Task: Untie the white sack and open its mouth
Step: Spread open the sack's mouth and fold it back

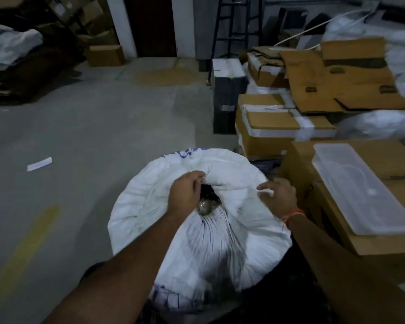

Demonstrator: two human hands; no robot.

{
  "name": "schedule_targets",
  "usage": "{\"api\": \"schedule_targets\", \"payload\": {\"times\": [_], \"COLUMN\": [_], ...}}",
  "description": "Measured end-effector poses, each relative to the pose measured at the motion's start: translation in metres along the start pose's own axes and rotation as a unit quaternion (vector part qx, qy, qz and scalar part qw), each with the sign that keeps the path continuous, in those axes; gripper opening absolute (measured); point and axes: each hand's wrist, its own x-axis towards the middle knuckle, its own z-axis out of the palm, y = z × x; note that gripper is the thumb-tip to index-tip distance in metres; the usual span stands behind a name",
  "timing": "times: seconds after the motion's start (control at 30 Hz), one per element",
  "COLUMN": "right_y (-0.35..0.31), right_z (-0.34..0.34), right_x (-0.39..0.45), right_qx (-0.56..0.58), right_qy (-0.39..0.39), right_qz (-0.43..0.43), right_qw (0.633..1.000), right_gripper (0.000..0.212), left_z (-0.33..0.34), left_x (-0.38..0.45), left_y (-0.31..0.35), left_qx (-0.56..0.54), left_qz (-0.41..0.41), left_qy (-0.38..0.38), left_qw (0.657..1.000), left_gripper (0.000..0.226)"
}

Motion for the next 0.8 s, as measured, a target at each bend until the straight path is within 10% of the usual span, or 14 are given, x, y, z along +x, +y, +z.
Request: {"api": "schedule_targets", "payload": {"times": [0.2, 0.4, 0.57, 0.67, 0.8], "right_y": [-0.002, -0.029, -0.057, -0.069, -0.079], "right_z": [0.0, 0.012, 0.046, 0.064, 0.073], "right_x": [0.07, 0.137, 0.181, 0.192, 0.209], "right_qx": [0.044, -0.048, -0.119, -0.162, -0.147], "right_qy": [-0.236, -0.112, -0.085, -0.103, -0.069], "right_qz": [0.039, -0.107, -0.181, -0.19, -0.184], "right_qw": [0.97, 0.987, 0.972, 0.963, 0.969], "right_gripper": [0.03, 0.033, 0.042, 0.038, 0.034], "left_z": [-0.002, 0.003, 0.014, 0.008, -0.024], "left_x": [0.09, 0.131, 0.137, 0.141, 0.134], "left_y": [-0.113, -0.15, -0.173, -0.187, -0.223], "left_qx": [0.056, 0.003, -0.07, 0.012, 0.23], "left_qz": [-0.006, -0.084, -0.113, -0.076, -0.045], "left_qy": [-0.019, -0.333, -0.391, -0.336, -0.062], "left_qw": [0.998, 0.939, 0.911, 0.939, 0.97], "left_gripper": [0.042, 0.042, 0.044, 0.032, 0.031]}}
